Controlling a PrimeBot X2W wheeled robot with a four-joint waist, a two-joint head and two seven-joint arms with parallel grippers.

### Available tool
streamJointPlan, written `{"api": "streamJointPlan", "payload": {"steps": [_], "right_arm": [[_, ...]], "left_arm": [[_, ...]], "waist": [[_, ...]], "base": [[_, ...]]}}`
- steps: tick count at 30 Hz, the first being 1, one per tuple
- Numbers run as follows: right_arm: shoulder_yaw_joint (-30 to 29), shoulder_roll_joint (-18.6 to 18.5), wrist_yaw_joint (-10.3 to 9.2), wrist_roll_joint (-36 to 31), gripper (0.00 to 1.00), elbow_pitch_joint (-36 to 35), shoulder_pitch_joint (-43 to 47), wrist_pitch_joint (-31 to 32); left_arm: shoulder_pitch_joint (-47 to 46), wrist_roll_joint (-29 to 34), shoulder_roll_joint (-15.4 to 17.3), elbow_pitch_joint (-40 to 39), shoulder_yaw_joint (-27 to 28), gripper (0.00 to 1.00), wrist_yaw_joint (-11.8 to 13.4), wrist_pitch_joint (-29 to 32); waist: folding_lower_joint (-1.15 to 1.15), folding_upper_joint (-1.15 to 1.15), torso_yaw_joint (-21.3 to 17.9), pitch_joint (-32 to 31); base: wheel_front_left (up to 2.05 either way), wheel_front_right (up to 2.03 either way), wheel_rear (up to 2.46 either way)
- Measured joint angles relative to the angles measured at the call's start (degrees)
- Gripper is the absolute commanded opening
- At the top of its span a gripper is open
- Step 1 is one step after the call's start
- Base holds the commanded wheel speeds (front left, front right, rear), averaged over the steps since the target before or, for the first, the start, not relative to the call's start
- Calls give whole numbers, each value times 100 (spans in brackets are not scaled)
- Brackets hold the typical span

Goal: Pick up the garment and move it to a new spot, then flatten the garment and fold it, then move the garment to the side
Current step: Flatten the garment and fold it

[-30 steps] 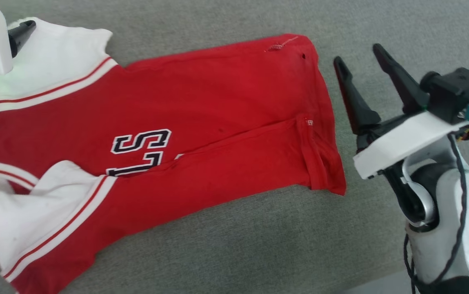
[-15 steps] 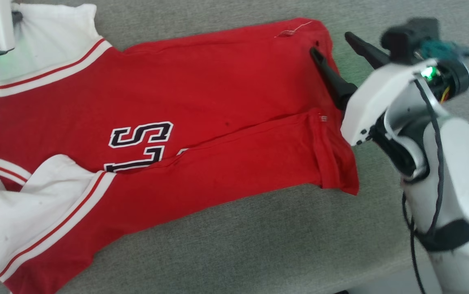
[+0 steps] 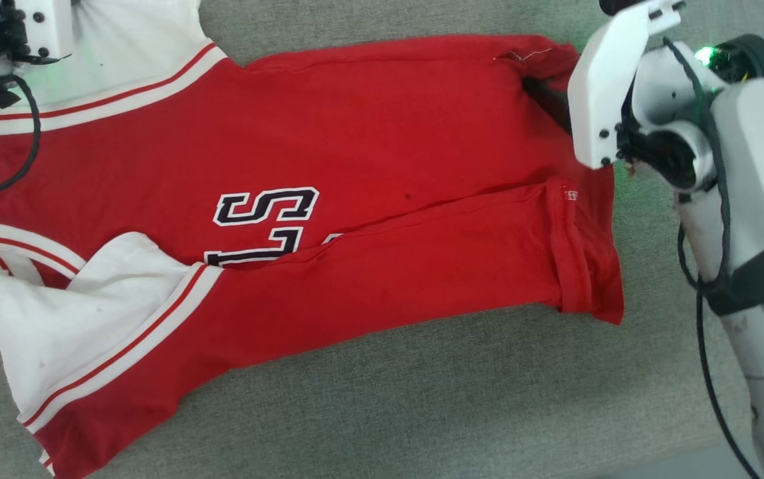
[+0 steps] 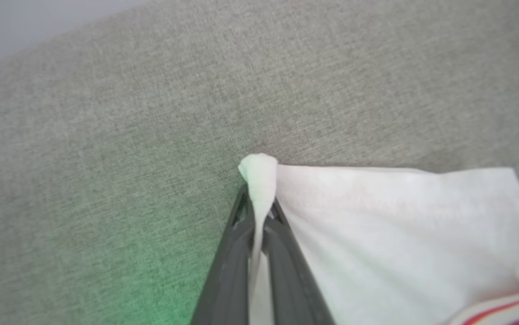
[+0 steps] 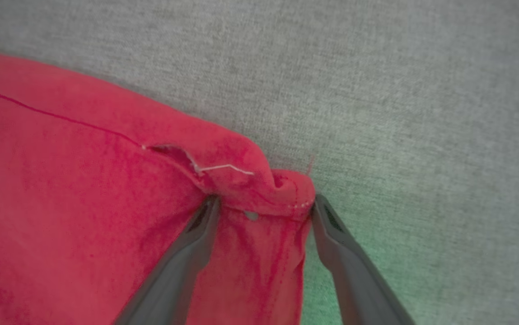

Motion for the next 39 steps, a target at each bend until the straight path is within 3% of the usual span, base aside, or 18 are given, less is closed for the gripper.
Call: {"api": "streamJointPlan", "payload": {"steps": [1, 2, 3, 15, 25, 30, 39], "right_arm": [[34, 4, 0, 51, 70, 91, -93, 172], [79, -4, -1, 82, 7, 144, -172, 318], [118, -26, -1, 111, 0, 172, -216, 400], [215, -428, 1, 256, 0, -96, -52, 178], [120, -1062, 1, 522, 0, -1182, 731, 4], [-74, -1243, 1, 579, 0, -1785, 1261, 245], [-573, -1326, 1, 666, 0, -2716, 2375, 783]], "left_arm": [[-21, 0, -40, 38, -8, 0, -4, -23], [-35, 1, -71, 79, -18, 0, -20, -42], [-42, 1, -100, 102, -23, 0, -27, -77], [-47, -102, -189, 56, -131, 0, -179, -155], [355, -216, 324, -1149, -339, 0, -167, 55], [833, -291, 671, -2150, -368, 0, 282, 336], [2104, -782, 1454, -4453, -334, 0, 1529, 927]], "waist": [[0, 0, 16, 1], [0, 0, 34, -2], [0, 0, 53, -7], [0, 0, 357, -369], [0, 0, 689, -945], [0, 0, 839, -1168], [0, 0, 981, -1379]], "base": [[0, 0, 0], [0, 0, 0], [0, 0, 0], [0, 0, 0], [0, 0, 0], [0, 0, 0], [0, 0, 0]]}}
